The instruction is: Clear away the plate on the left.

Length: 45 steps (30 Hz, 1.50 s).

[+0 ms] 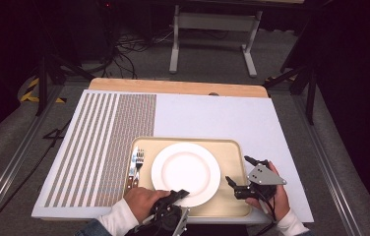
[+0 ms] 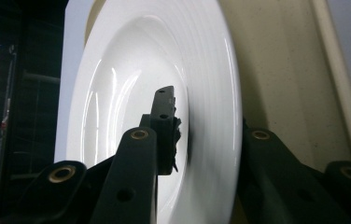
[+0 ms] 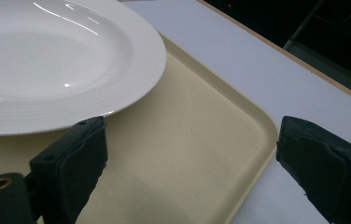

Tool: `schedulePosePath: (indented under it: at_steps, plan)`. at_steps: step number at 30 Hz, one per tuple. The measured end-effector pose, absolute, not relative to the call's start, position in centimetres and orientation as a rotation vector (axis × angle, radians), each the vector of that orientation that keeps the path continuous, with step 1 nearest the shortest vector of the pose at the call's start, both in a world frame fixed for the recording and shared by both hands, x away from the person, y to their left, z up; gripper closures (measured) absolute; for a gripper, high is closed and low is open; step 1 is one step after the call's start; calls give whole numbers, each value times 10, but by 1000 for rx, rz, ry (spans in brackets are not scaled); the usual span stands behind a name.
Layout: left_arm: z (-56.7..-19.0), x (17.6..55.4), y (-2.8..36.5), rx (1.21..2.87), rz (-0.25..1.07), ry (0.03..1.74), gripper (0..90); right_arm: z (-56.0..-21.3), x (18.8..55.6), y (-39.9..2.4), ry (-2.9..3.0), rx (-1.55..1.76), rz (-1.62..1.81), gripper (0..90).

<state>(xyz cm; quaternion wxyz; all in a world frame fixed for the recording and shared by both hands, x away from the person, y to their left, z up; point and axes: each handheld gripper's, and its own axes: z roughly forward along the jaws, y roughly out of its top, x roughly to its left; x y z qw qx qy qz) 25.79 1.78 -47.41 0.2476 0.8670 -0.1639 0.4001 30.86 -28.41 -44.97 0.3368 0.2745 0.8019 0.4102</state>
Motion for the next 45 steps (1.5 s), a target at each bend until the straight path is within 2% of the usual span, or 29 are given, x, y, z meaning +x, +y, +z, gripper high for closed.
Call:
schedulePosePath:
  at_steps: [13,16,22,26,32,37,45]
  plan:
    - [-472,263,22,2352,1018,-357,593,-449,308,-284,2086,709,1069,99]
    - [-470,266,23,2336,974,-310,507,-449,308,-284,2087,710,1073,99]
    - [-466,269,25,2313,890,-261,409,-449,308,-284,2090,712,1073,99]
    - [-464,268,28,2284,831,-250,394,-450,308,-284,2090,712,1074,99]
    - [-463,269,29,2249,819,-205,299,-449,308,-284,2090,710,1073,99]
    - [-460,269,33,2213,749,-183,260,-449,308,-284,2090,710,1077,99]
    - [-458,271,35,2195,724,-149,187,-449,307,-284,2087,707,1080,99]
